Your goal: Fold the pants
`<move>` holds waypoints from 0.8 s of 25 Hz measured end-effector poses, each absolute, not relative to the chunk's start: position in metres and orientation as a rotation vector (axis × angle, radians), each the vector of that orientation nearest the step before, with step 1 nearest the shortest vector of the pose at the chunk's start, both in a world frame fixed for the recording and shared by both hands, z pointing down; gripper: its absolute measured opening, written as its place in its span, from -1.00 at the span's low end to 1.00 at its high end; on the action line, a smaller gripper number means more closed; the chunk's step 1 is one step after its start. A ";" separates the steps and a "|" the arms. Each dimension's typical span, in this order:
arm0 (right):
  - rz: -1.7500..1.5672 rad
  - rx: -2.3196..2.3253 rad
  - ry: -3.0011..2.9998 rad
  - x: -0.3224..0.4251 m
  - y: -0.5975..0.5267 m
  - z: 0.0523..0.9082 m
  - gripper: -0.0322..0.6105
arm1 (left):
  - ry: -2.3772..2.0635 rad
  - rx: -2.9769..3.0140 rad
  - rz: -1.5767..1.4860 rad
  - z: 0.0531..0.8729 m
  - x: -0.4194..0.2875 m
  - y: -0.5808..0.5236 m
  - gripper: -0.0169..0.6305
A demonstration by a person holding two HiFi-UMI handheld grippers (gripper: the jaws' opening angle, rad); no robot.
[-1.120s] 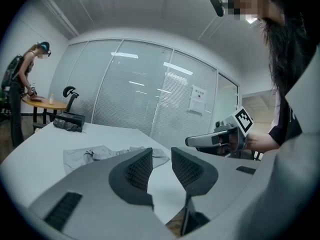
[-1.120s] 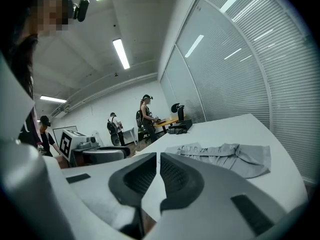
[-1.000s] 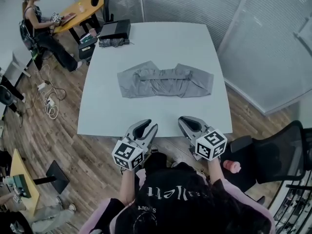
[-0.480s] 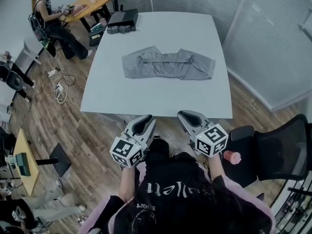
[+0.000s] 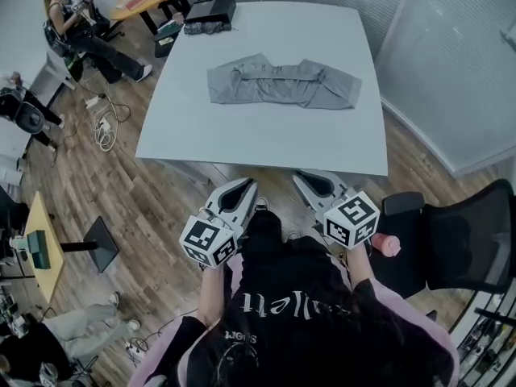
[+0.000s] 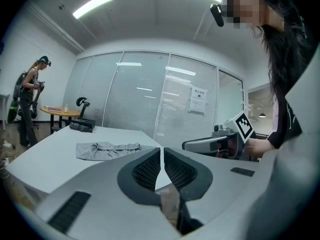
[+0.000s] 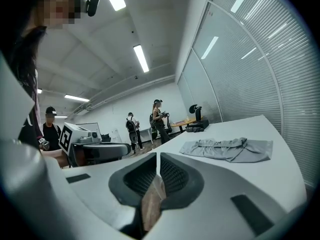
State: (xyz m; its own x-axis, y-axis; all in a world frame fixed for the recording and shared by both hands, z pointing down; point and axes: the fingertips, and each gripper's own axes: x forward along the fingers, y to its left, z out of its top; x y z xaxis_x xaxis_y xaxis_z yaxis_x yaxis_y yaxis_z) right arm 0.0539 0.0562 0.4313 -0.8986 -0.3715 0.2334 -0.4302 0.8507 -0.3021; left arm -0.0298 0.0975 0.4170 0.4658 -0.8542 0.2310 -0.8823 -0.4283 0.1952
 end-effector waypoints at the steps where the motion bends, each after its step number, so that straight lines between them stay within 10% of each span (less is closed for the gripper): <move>1: 0.522 0.615 -2.859 0.054 0.058 0.433 -0.79 | -1.486 2.429 0.140 0.418 -0.029 0.100 -0.82; 20: 0.456 0.569 -2.854 0.064 0.071 0.430 -0.80 | -1.441 2.464 0.153 0.413 -0.008 0.104 -0.82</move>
